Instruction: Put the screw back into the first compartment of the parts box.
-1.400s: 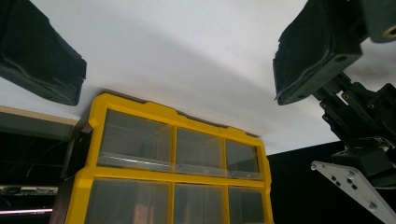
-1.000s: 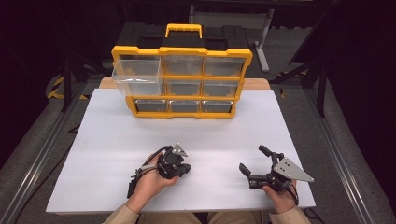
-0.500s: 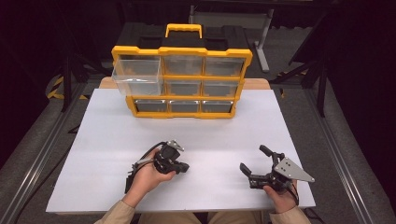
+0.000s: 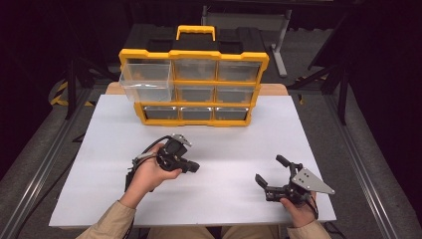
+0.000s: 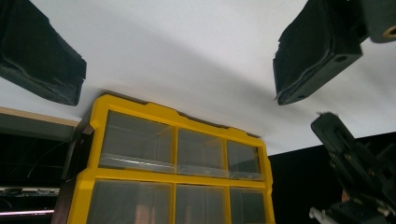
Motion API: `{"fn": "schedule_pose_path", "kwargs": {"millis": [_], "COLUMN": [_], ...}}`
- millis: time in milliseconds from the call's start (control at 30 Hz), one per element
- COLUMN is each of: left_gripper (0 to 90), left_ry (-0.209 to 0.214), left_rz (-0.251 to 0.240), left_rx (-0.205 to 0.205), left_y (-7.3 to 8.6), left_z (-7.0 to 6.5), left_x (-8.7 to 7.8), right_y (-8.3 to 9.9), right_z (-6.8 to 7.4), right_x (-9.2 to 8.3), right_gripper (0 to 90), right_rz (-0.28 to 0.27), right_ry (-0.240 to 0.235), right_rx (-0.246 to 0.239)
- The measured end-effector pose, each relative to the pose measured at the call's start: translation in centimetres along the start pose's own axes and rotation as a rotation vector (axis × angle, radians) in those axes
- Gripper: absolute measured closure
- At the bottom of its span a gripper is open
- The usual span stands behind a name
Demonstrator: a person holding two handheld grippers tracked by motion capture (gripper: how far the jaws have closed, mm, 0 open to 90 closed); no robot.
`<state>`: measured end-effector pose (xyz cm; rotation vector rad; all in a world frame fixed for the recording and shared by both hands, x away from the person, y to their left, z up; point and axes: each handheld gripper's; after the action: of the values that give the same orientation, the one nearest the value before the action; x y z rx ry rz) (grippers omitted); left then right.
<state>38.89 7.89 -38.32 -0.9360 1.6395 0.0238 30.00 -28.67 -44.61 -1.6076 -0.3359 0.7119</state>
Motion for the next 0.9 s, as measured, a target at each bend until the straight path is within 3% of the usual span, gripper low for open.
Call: {"fn": "schedule_pose_path", "kwargs": {"millis": [267,500,767,900], "left_gripper": [88.1,88.1,88.1,88.1], "left_ry": [0.018,0.022,-0.012,-0.024], "left_rz": [-0.014,-0.012,-0.003,-0.026], "left_rx": [0.033,0.046,0.055,0.063], "left_y": [-2.2,-3.6,-5.5,-6.7], "left_z": [-1.0,-0.6,-1.2,-1.5], "left_x": [-3.6,-5.9,-9.5,-11.5], "right_y": [0.0,0.0,0.0,0.0], "right_z": [0.0,-0.1,-0.2,-0.2], "right_x": [0.0,0.0,0.0,-0.1], "right_gripper": [2.9,2.8,2.8,2.8], "right_rz": [0.0,0.002,0.0,-0.002], "right_ry": [0.0,0.0,0.0,0.001], "right_rx": [0.003,0.011,0.004,0.01]}}
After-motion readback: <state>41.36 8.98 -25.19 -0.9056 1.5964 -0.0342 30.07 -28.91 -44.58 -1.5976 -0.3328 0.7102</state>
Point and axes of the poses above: each handheld gripper's, and its own axes: x roughly forward along the jaws, y roughly out of its underside, z roughly to its left, and after that the axes turned 8 degrees about z, right-handed
